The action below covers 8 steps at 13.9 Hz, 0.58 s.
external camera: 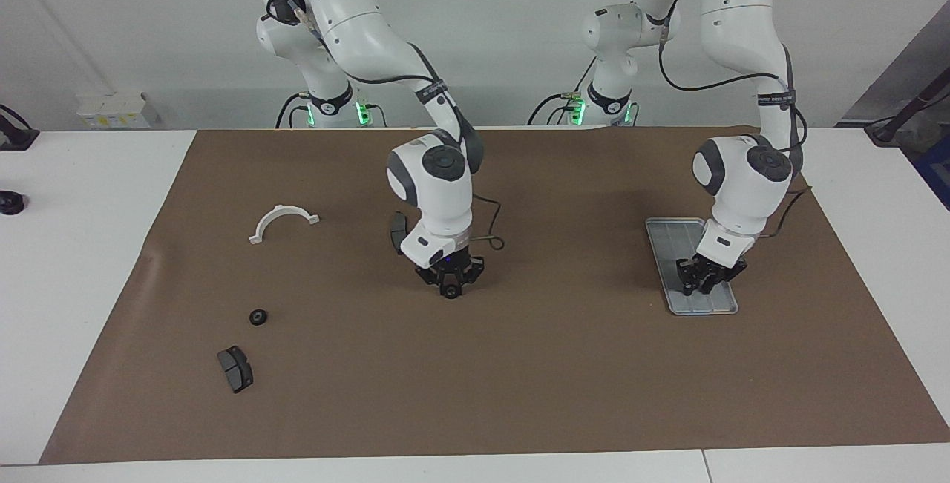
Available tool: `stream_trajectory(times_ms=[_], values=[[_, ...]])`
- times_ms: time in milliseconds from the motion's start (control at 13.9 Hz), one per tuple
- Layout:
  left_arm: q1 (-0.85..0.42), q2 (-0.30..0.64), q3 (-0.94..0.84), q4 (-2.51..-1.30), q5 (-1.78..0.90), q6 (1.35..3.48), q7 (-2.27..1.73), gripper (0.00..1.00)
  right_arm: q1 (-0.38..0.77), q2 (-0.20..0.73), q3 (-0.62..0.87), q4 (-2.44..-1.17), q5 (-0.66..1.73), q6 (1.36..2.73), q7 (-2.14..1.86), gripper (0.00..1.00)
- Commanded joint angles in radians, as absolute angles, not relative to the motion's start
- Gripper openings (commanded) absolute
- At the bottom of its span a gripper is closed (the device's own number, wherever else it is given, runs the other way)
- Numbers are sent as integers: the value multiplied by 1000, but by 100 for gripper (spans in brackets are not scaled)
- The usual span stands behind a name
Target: Place bearing gear from tray to pile
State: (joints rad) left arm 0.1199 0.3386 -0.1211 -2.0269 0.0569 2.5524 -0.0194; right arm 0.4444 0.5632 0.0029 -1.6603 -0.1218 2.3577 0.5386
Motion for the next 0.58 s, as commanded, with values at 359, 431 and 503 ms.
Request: stream_trajectory(times_ms=[359, 431, 503], values=[[115, 301, -123, -2004, 44, 2449, -6, 0, 129, 491, 20, -1660, -124, 2284, 194, 0], [114, 279, -127, -1979, 38, 2400, -12, 0, 92, 492, 21, -1661, -124, 2283, 152, 0], [106, 264, -147, -1947, 5, 2355, -32, 0, 63, 492, 21, -1661, -123, 2284, 118, 0]])
